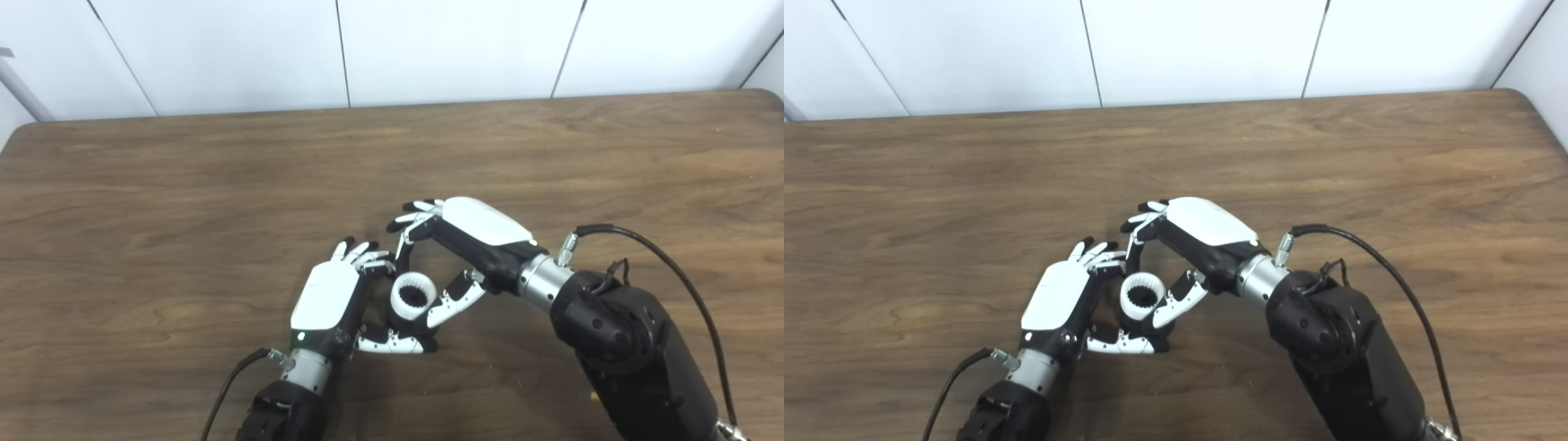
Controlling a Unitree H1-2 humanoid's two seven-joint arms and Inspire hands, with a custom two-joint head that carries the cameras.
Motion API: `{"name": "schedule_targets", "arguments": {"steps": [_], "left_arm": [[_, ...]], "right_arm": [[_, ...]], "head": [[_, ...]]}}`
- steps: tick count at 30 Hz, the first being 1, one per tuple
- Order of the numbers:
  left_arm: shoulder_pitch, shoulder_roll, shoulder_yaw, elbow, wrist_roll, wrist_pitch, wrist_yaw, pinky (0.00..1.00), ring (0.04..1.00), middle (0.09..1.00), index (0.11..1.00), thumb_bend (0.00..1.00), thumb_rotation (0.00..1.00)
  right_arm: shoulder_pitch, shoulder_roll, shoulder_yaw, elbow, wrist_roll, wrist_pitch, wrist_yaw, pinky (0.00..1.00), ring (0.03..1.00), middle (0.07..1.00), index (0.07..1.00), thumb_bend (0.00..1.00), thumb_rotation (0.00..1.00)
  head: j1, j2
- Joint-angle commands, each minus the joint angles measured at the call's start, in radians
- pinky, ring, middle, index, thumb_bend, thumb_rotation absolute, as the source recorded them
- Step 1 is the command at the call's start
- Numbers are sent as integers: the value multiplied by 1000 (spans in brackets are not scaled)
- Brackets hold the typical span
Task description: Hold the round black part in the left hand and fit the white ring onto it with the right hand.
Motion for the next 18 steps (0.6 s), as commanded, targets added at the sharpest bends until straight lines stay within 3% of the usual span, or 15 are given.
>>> {"name": "schedule_targets", "arguments": {"steps": [1, 18], "left_arm": [[-12, -3, -2, -35, 12, -2, 13, 1000, 909, 796, 486, 517, 56], [-12, -3, 0, -39, 11, -5, 14, 1000, 909, 794, 486, 518, 56]], "right_arm": [[-16, 3, -10, -10, -1, -17, -31, 1000, 954, 849, 483, 523, 137], [-4, -15, -5, -4, 6, -24, -33, 1000, 950, 844, 482, 524, 135]], "head": [[3, 7], [-3, 14]]}}
